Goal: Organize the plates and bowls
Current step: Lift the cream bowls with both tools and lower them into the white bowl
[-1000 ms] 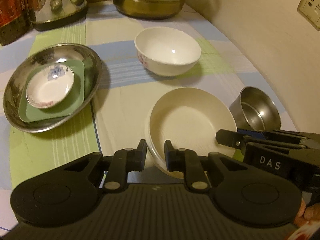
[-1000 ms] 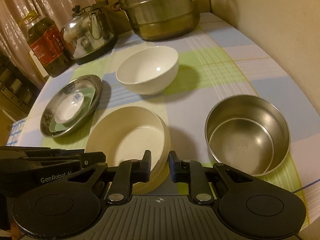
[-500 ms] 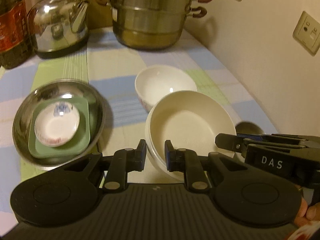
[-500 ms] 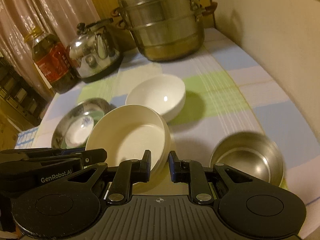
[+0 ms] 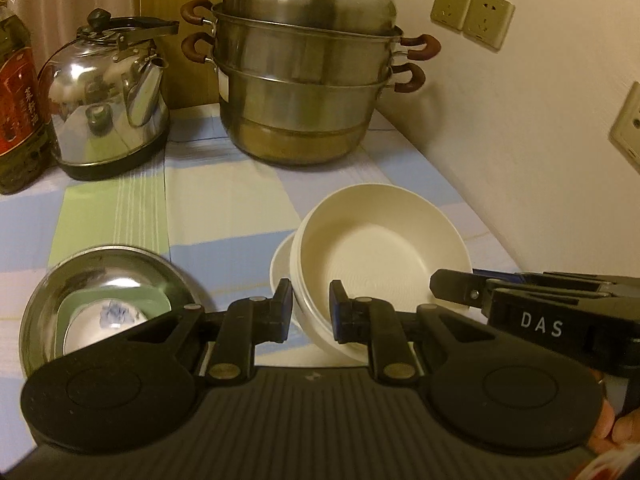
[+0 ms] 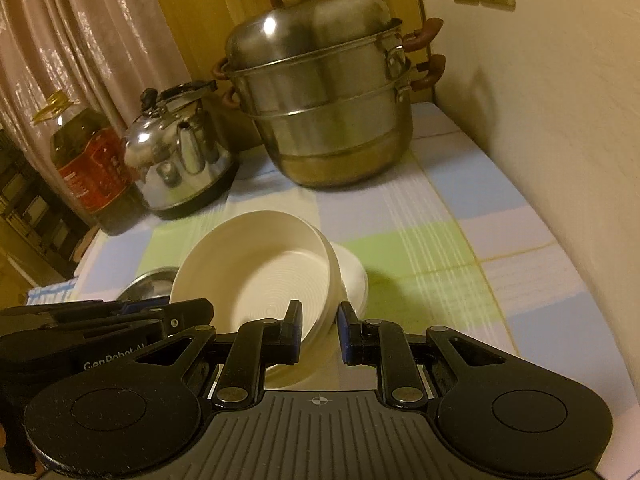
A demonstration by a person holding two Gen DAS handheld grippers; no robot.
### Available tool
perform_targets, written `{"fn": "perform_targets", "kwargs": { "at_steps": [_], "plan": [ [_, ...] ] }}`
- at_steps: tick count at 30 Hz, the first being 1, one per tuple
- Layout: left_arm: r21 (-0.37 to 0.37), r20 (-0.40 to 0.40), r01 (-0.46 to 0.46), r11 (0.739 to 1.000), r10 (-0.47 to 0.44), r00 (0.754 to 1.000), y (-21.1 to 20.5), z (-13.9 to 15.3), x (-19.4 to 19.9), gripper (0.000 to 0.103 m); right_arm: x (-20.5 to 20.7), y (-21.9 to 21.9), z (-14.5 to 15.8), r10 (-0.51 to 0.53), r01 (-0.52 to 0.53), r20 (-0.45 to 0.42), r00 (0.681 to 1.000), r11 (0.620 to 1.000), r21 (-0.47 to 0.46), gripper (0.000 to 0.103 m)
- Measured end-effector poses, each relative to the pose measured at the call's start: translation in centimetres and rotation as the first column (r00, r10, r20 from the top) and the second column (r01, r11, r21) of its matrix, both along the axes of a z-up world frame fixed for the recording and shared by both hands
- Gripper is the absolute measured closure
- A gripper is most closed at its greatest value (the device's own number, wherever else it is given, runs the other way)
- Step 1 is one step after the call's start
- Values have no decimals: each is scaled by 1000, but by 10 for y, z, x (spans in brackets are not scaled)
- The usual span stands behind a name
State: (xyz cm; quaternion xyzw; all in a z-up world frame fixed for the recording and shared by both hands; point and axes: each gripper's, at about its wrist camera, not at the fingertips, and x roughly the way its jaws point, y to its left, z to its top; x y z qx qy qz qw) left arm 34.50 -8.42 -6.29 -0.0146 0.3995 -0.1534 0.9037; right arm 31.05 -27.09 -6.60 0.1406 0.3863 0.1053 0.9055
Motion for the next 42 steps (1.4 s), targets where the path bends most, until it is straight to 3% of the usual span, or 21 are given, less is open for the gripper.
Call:
{"fn": "perform_targets", "kwargs": {
  "at_steps": [20, 42],
  "plan": [
    [15, -75, -14, 1000, 15, 997, -5, -30, 48, 86, 55, -4, -33, -33, 36, -89, 995, 999, 31, 84],
    [17, -131, -15, 1000, 17, 991, -4, -37, 60, 86, 65, -8, -46, -40, 51, -166, 985, 997, 65, 84]
  ]
}}
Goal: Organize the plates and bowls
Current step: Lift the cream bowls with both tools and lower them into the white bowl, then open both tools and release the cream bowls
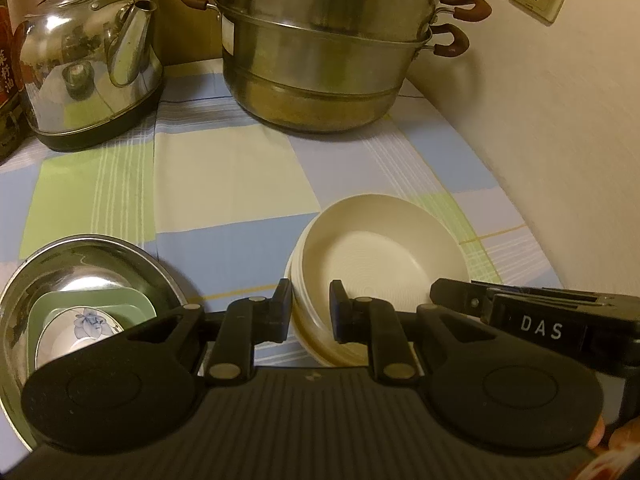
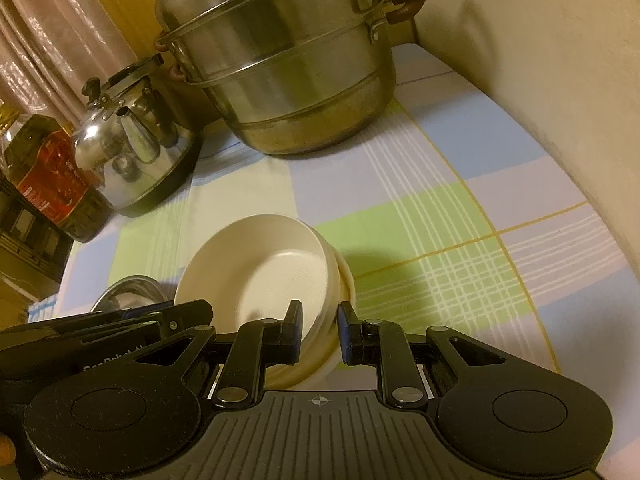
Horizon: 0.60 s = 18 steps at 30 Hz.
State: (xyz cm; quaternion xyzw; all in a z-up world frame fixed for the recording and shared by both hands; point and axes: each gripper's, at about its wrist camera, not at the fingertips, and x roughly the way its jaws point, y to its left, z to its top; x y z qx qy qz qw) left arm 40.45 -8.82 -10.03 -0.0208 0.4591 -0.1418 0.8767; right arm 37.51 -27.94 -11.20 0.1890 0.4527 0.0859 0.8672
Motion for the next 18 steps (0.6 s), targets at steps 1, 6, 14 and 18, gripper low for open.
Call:
{"fn": "perform_targets", "kwargs": {
  "at_steps": [1, 6, 14, 18],
  "plan": [
    [2, 1, 0, 1000, 0, 1000, 0, 0, 0, 86, 0, 0, 0, -2, 2, -1, 1000, 1000, 1, 84],
    [0, 16, -4, 1000, 4, 1000, 2, 7, -4, 86, -2, 0, 3, -11, 11, 16, 1000, 1000, -15, 83],
    [23, 83, -4, 1000, 2, 997, 6, 33, -25, 85, -19, -8, 18, -18, 19, 74, 997, 1000, -7, 51],
    [38, 89, -9, 999, 6, 996, 11, 43, -46, 81, -36, -12, 28, -18, 18, 94, 995, 1000, 6, 49]
  ]
}}
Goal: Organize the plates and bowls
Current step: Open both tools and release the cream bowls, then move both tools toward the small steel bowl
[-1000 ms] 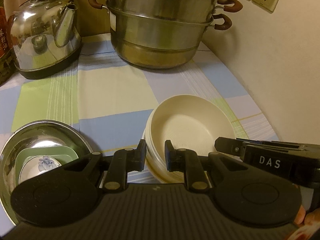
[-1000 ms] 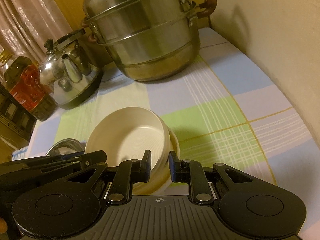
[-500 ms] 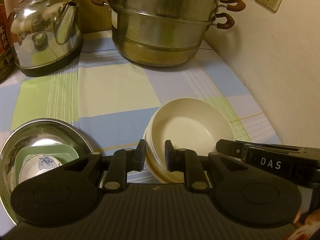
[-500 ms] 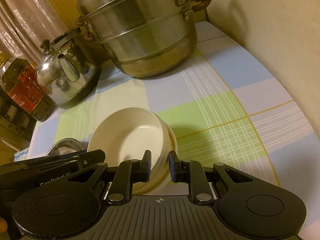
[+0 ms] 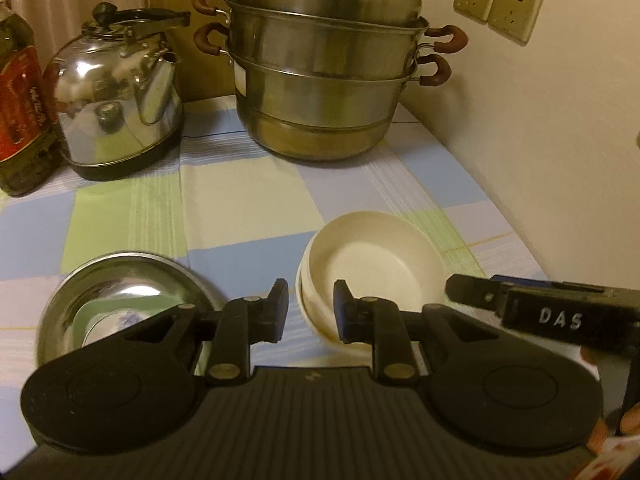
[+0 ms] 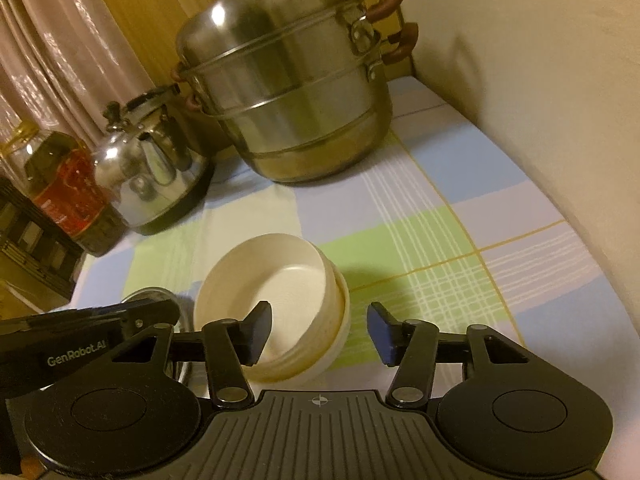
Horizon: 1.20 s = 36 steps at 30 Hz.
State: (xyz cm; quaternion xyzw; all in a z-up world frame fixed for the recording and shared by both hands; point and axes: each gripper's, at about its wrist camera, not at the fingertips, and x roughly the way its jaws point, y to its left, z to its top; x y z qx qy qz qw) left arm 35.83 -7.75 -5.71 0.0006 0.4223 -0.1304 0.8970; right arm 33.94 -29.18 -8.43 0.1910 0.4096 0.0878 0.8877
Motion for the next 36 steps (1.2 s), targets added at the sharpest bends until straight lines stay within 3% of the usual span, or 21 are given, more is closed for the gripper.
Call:
{"fn": "perform_targets", "kwargs": {
  "at_steps": [16, 27, 36],
  "plan": [
    [-3, -53, -53, 999, 52, 997, 30, 12, -121, 81, -116, -8, 15, 73, -73, -5, 997, 996, 55, 45],
    [-1, -75, -99, 995, 99, 992, 24, 11, -197, 81, -189, -9, 11, 163, -161, -38, 986, 986, 37, 45],
    [7, -93, -107, 994, 107, 990, 7, 5, -237, 81, -226, -26, 11, 166, -165, -37, 985, 986, 19, 44]
  ]
}}
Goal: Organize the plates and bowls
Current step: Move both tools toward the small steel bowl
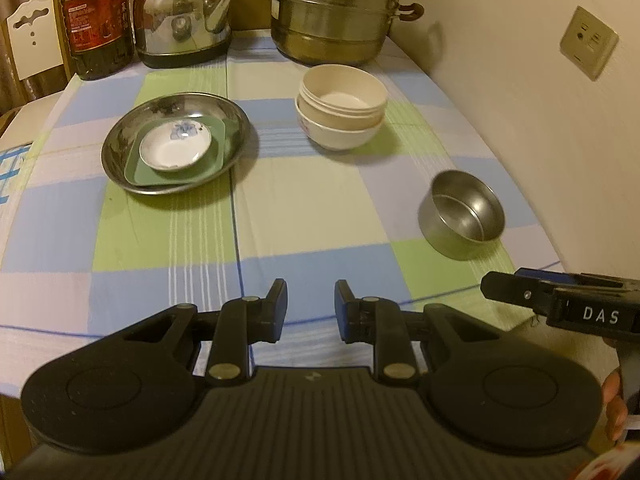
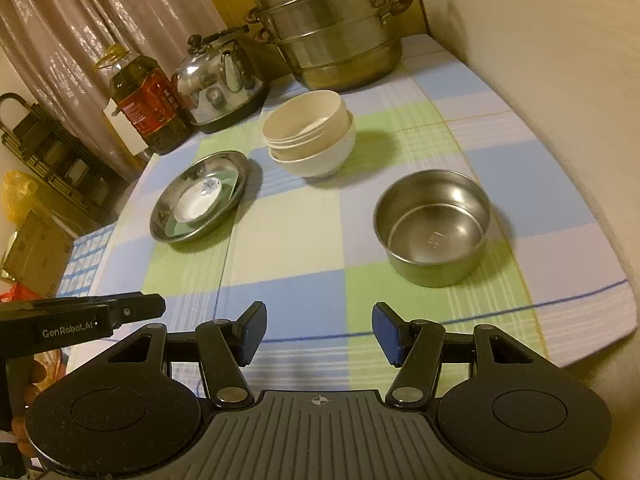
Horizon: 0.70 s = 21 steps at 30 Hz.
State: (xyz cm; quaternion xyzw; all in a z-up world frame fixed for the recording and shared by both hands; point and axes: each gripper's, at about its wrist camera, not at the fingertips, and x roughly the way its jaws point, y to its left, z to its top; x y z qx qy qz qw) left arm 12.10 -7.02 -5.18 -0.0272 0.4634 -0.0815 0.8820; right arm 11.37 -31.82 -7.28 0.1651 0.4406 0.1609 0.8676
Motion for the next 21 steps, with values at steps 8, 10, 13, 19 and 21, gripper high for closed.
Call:
{"fn": "perform_targets", "kwargs": {
  "at_steps": [8, 10, 13, 19, 21],
  "plan": [
    [3, 5, 15, 1000, -15, 1000, -16, 1, -22, 81, -19, -14, 1, -7, 7, 6, 1000, 1000, -2, 44],
    [3, 4, 17, 1000, -17, 1000, -19, 0, -25, 81, -22, -17, 2, -9, 9, 7, 1000, 1000, -3, 44],
    [2, 5, 19, 1000, -19, 1000, -22, 0, -28, 81, -26, -20, 1, -10, 10, 5, 1000, 1000, -6, 44],
    [14, 0, 25, 1000, -25, 1000, -26, -2, -30, 81, -32, -24, -2, -20, 20, 6, 1000, 1000, 7, 42],
    [16, -3, 27, 1000, -27, 1000, -27, -3, -29, 81, -33, -25, -2, -31, 30, 4, 1000, 999, 10, 38]
  ]
}}
